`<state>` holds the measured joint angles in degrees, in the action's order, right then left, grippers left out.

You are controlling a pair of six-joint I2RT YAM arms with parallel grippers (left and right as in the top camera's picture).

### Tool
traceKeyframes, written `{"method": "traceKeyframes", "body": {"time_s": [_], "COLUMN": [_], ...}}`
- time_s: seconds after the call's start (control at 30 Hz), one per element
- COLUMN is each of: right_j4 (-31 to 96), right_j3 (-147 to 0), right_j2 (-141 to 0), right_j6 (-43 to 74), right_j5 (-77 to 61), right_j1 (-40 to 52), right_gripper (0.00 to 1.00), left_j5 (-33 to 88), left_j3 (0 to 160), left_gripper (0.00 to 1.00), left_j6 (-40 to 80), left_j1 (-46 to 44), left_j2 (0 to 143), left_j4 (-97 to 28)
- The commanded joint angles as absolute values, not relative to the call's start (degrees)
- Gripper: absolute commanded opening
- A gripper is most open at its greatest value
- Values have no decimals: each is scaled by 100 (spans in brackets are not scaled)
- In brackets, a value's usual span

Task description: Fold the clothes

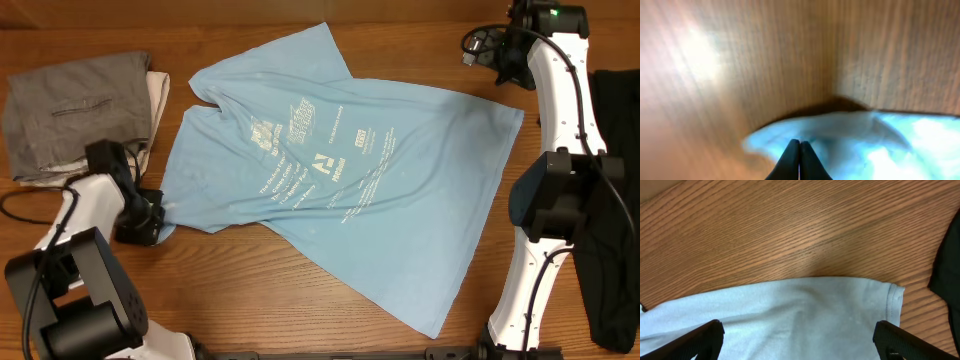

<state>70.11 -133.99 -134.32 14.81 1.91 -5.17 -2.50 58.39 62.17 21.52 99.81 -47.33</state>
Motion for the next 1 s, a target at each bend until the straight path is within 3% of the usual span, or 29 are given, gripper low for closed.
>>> {"method": "traceKeyframes", "body": {"time_s": [0.0, 0.13, 0.33, 0.63, 0.8, 0.97], "right_j4": [6995, 6995, 6995, 6995, 6995, 6995], "right_j3": [-13496, -13496, -13496, -13496, -13496, -13496], "right_j2": [-13362, -13362, -13362, -13362, -13362, -13362], "right_j6": [1503, 1503, 1503, 1503, 1503, 1503], "right_j5": [204, 204, 204, 204, 204, 202], "right_j1": [-539, -539, -539, -539, -539, -539], "right_gripper": [100, 100, 100, 100, 100, 100], "left_j5": [-1055, -1031, -8, -198, 32, 64], "left_j3": [6934, 7907, 8123, 7721, 7094, 6539], "left_gripper": [5, 6, 4, 11, 12, 20], "left_j6": [5843, 5492, 5028, 6742, 7902, 8593], "left_j1": [2104, 1855, 1059, -858, -1063, -934], "left_j2": [9994, 9994, 10001, 10007, 10009, 10007], "left_j4": [-5734, -6799, -7002, -7046, -7022, -6967]}}
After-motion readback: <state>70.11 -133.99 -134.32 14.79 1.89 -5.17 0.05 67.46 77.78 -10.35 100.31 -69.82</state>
